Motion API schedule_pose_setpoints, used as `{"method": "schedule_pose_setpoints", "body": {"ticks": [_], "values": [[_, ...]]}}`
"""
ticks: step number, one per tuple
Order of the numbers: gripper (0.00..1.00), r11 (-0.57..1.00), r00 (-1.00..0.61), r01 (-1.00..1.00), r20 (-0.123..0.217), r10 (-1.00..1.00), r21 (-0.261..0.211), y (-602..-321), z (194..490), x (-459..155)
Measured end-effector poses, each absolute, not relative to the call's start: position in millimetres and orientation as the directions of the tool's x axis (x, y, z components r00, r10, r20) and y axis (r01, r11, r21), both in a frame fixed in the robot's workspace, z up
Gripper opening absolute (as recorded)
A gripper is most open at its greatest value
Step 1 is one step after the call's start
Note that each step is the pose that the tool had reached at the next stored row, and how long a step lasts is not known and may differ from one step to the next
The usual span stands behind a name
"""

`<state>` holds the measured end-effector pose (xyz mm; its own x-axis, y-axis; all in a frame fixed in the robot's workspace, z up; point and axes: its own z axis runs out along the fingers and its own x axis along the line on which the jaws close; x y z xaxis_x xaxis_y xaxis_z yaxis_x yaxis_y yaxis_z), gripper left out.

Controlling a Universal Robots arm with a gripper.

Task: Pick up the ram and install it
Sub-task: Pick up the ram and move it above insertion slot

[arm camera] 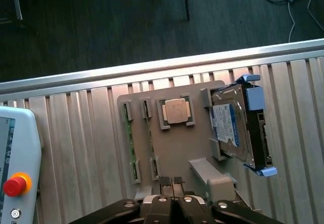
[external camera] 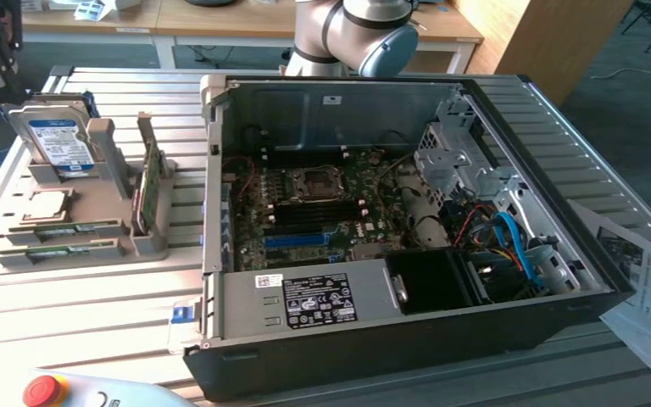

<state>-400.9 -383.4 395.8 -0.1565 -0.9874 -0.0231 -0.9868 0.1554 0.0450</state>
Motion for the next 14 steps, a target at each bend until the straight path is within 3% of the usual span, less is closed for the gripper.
{"method": "schedule_pose_setpoints", "body": {"ticks": [14], "values": [[0.10, 0.091, -0.092, -0.995, -0.023, -0.995, 0.044, -383.3, 395.1, -400.9]]}}
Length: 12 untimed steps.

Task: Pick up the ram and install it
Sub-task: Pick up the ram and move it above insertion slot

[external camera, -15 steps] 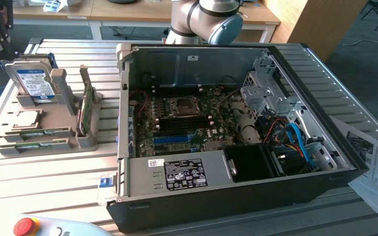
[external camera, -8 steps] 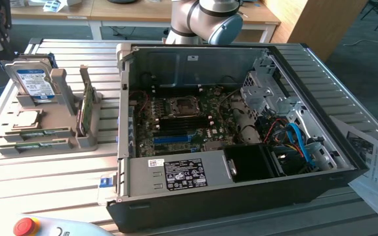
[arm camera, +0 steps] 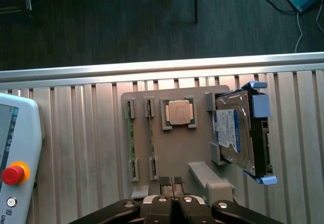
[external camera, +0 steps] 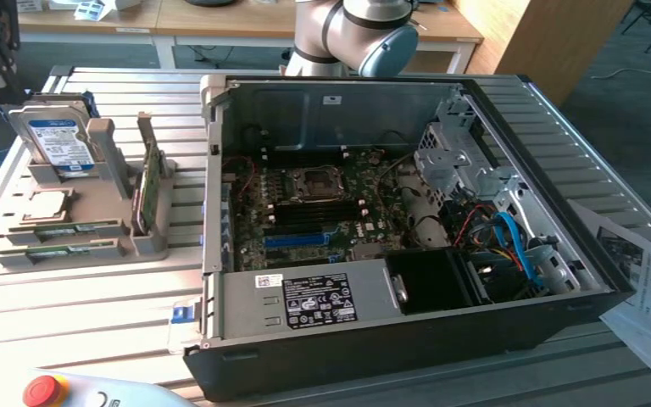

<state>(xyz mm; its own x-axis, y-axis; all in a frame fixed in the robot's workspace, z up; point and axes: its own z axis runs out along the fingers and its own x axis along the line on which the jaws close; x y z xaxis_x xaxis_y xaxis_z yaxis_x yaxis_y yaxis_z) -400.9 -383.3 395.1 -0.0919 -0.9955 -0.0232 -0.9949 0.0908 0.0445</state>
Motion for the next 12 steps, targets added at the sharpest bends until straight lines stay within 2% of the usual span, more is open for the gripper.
{"method": "schedule_pose_setpoints", "body": {"ticks": [12], "values": [[0.10, 0.091, -0.092, -0.995, -0.023, -0.995, 0.044, -383.3, 387.7, -401.1]]}}
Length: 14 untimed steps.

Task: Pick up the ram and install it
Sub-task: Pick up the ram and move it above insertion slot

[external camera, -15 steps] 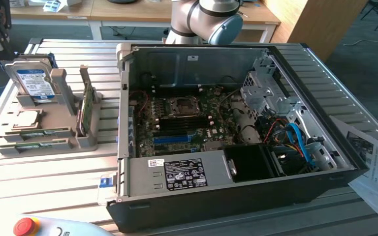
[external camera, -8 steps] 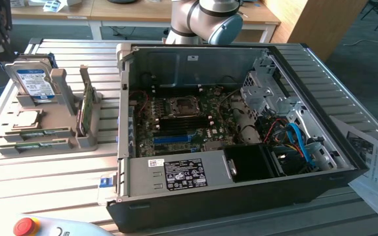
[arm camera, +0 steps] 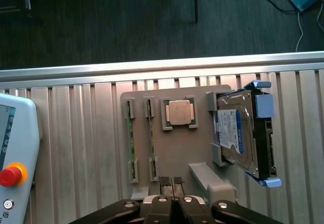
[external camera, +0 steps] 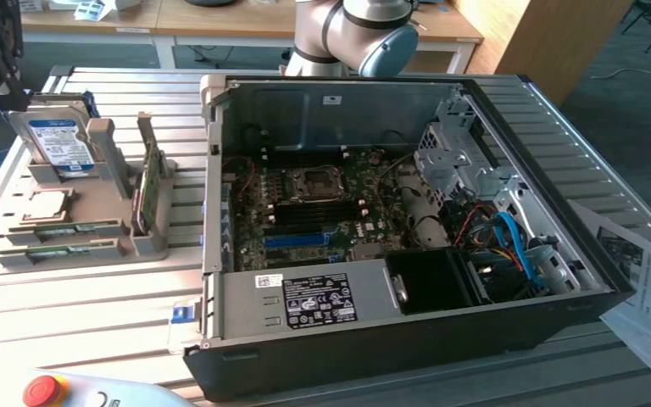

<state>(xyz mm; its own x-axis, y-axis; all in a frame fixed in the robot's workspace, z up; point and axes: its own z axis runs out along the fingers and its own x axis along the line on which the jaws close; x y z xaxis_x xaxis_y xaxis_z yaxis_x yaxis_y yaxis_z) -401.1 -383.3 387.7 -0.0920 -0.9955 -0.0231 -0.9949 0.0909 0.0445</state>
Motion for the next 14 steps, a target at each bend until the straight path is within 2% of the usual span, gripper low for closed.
{"method": "schedule_pose_setpoints", "body": {"ticks": [14], "values": [[0.10, 0.091, -0.092, -0.995, -0.023, -0.995, 0.045, -383.4, 382.8, -401.1]]}}
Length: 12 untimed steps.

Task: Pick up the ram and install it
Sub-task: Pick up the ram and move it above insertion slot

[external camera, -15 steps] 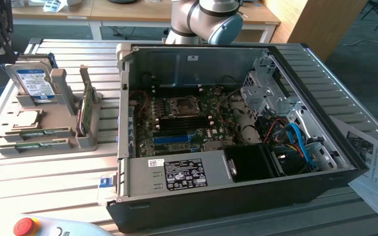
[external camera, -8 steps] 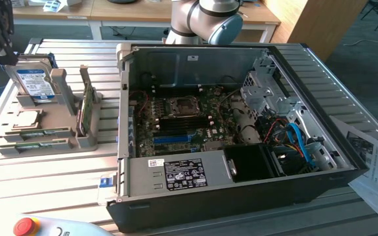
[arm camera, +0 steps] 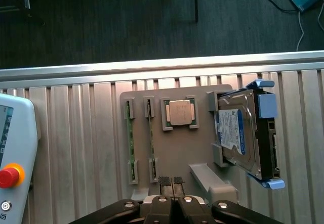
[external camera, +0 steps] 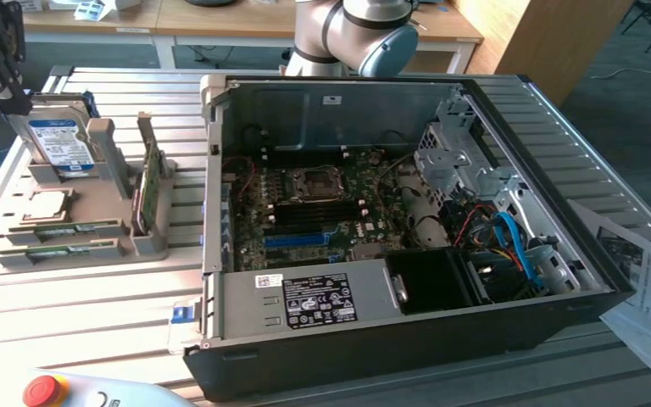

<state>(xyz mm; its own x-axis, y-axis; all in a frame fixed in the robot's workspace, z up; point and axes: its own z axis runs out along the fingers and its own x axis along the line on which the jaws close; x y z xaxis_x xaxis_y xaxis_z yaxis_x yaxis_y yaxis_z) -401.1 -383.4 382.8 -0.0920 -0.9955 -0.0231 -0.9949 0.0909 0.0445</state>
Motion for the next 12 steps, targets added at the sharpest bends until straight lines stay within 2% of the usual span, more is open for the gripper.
{"method": "schedule_pose_setpoints", "body": {"ticks": [12], "values": [[0.10, 0.087, -0.088, -0.995, -0.023, -0.996, 0.045, -384.8, 382.7, -398.1]]}}
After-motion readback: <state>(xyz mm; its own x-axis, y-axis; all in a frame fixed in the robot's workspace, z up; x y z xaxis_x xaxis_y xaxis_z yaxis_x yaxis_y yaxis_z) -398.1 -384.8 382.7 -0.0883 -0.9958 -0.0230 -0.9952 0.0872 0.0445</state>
